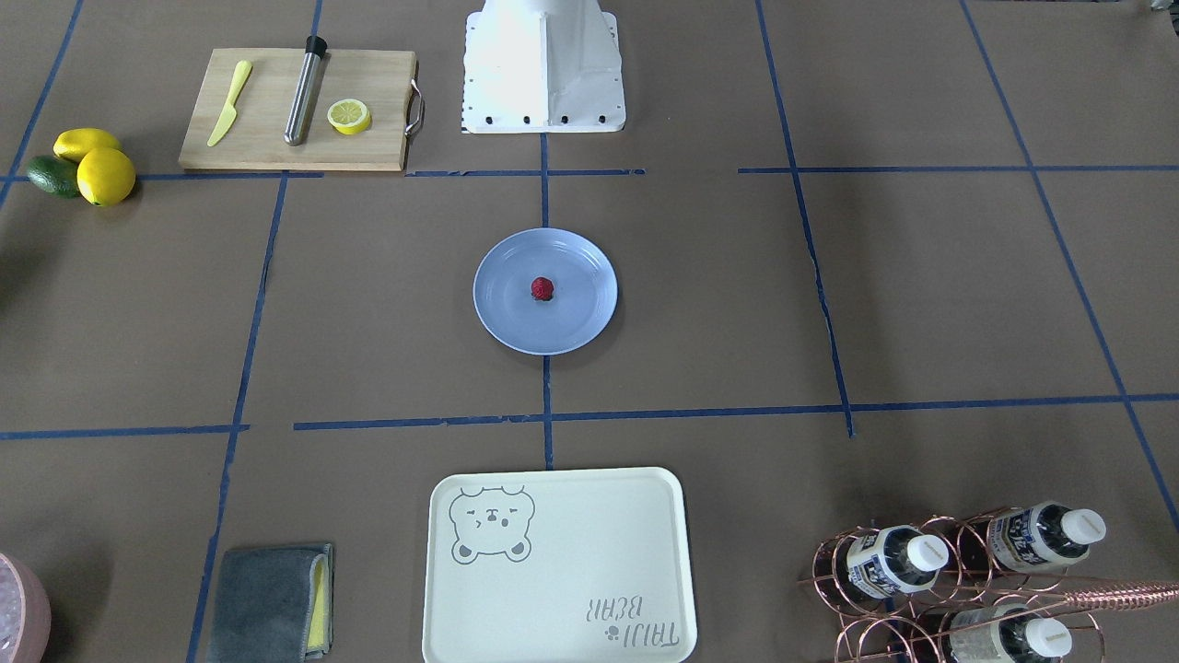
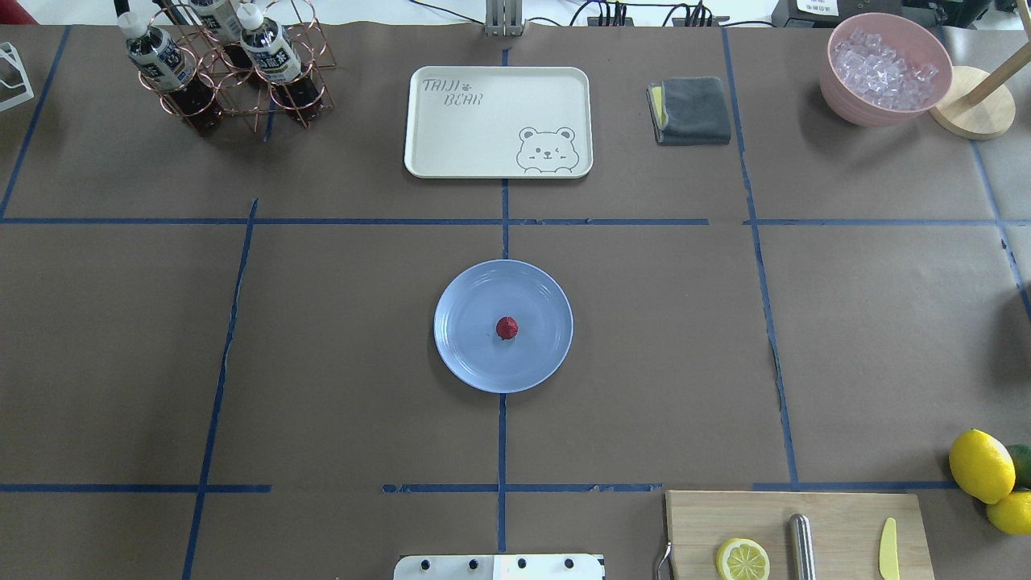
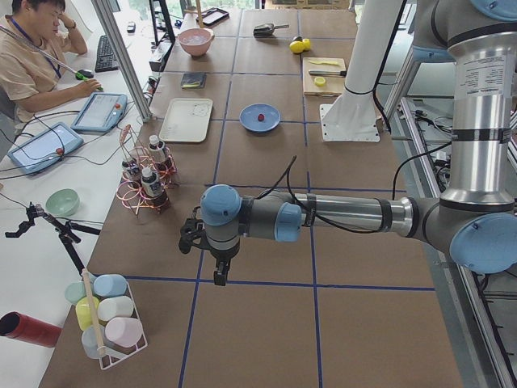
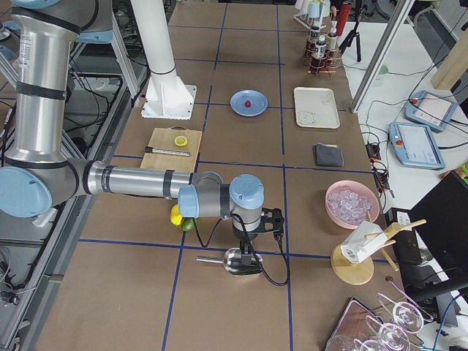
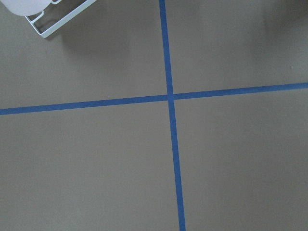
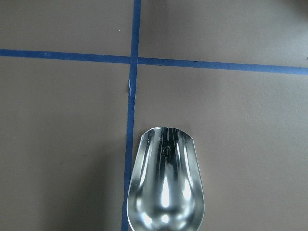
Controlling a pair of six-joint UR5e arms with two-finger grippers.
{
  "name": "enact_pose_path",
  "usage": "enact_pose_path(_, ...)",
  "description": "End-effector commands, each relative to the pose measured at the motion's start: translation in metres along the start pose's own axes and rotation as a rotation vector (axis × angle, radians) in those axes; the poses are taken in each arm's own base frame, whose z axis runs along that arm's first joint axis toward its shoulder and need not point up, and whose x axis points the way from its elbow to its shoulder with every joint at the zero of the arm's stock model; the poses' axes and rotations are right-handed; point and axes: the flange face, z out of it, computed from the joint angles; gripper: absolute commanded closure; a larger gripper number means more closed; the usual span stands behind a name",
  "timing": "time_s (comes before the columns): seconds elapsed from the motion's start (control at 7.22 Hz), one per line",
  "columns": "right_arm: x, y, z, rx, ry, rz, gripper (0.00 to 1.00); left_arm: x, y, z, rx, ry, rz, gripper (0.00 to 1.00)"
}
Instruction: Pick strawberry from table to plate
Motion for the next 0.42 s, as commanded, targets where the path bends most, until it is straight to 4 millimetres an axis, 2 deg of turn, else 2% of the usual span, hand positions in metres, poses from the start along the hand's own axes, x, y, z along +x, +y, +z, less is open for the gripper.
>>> enact_pose_path(0.0,0.0020,0.0037,0.0030,-0.008,-0.003,0.008,0.00,0.0010,-0.0007,0.0000,0.000,0.001,0.003,0.00)
enact_pose_path(0.28,0.0019,0.0037,0.0030,-0.008,-0.005,0.010,0.00,0.0026,-0.0011,-0.0015,0.003,0.001,0.005,0.00)
